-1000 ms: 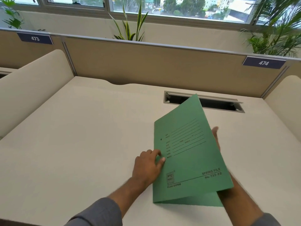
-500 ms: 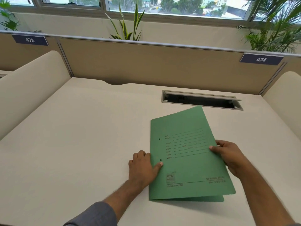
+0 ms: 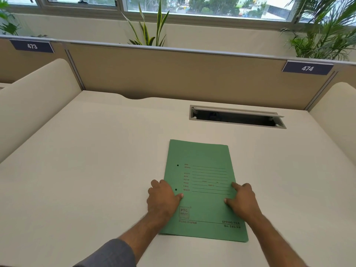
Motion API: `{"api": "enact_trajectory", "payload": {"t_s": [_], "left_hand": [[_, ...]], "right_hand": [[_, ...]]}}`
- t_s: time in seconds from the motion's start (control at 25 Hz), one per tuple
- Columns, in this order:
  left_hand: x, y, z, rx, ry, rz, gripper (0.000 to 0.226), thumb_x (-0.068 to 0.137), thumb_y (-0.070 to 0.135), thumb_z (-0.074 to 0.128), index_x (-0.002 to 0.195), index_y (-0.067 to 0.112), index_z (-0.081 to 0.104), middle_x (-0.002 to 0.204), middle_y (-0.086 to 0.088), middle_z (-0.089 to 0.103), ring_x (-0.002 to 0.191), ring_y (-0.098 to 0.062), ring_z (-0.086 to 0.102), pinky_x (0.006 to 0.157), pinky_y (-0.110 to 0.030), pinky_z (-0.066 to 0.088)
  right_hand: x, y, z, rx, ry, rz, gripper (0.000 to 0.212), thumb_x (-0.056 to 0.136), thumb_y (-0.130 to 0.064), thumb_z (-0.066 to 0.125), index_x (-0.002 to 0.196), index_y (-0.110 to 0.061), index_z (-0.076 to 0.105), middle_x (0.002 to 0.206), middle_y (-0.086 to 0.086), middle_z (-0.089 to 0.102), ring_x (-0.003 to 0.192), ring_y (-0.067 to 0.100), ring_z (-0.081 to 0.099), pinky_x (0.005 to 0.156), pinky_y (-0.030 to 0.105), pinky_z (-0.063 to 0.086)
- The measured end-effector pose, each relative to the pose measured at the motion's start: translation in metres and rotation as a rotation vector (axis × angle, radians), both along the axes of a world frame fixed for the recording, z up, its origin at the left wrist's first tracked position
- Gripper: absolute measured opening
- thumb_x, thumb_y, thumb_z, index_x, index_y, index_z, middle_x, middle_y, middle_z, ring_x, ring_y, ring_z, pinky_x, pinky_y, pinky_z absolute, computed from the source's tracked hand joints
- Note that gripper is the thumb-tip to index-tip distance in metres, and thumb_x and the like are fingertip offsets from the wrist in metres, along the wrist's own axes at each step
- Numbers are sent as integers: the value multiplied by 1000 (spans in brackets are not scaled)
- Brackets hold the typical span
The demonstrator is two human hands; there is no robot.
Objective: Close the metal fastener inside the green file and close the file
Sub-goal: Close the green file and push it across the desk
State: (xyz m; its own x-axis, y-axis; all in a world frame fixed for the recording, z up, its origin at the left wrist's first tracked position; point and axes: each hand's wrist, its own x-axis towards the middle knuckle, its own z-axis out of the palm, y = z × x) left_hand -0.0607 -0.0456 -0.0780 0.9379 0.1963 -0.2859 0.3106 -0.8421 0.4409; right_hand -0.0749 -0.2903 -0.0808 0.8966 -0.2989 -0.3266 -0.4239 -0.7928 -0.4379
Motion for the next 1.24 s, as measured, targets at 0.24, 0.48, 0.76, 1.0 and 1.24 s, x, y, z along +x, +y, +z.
{"api": "enact_trajectory", "payload": {"t_s": [0.24, 0.48, 0.76, 1.0, 1.24], "left_hand": [[12, 14, -3, -531, 40, 168, 40, 82, 31, 75, 109, 8, 57, 110, -10, 70, 95, -29, 69, 85, -44, 59], [17, 24, 8, -1027, -61, 331, 30, 83, 16, 77, 109, 9, 62, 97, -13, 77, 78, -29, 77, 66, -42, 63], [49, 50, 39, -1147, -131, 300, 35, 81, 12, 78, 112, 12, 60, 93, -15, 79, 82, -34, 76, 75, -50, 62], [59, 73, 37, -1147, 138, 25, 56, 82, 6, 75, 128, 30, 55, 116, -8, 74, 104, -30, 72, 80, -47, 60], [77, 93, 23, -936, 23, 88, 78, 79, -20, 60, 138, 31, 51, 117, -10, 65, 107, -30, 66, 80, -40, 59]], "right_hand": [[4, -5, 3, 67, 12, -42, 70, 72, -25, 80, 132, -11, 47, 115, 10, 47, 104, 30, 58, 91, 41, 51], [-7, 4, 0, 362, -232, -200, 66, 72, -44, 79, 124, -16, 49, 116, 8, 62, 103, 27, 63, 89, 46, 53], [-2, 6, 15, 1232, -158, -206, 44, 80, 5, 68, 119, -12, 59, 111, 13, 74, 99, 36, 71, 77, 43, 61], [29, 12, 34, 904, -381, -176, 49, 79, 5, 70, 115, -28, 61, 104, 1, 75, 89, 22, 74, 72, 36, 61], [67, 32, 32, 792, -378, -100, 53, 81, 4, 67, 118, -33, 59, 102, -1, 72, 88, 17, 71, 71, 29, 59]]}}
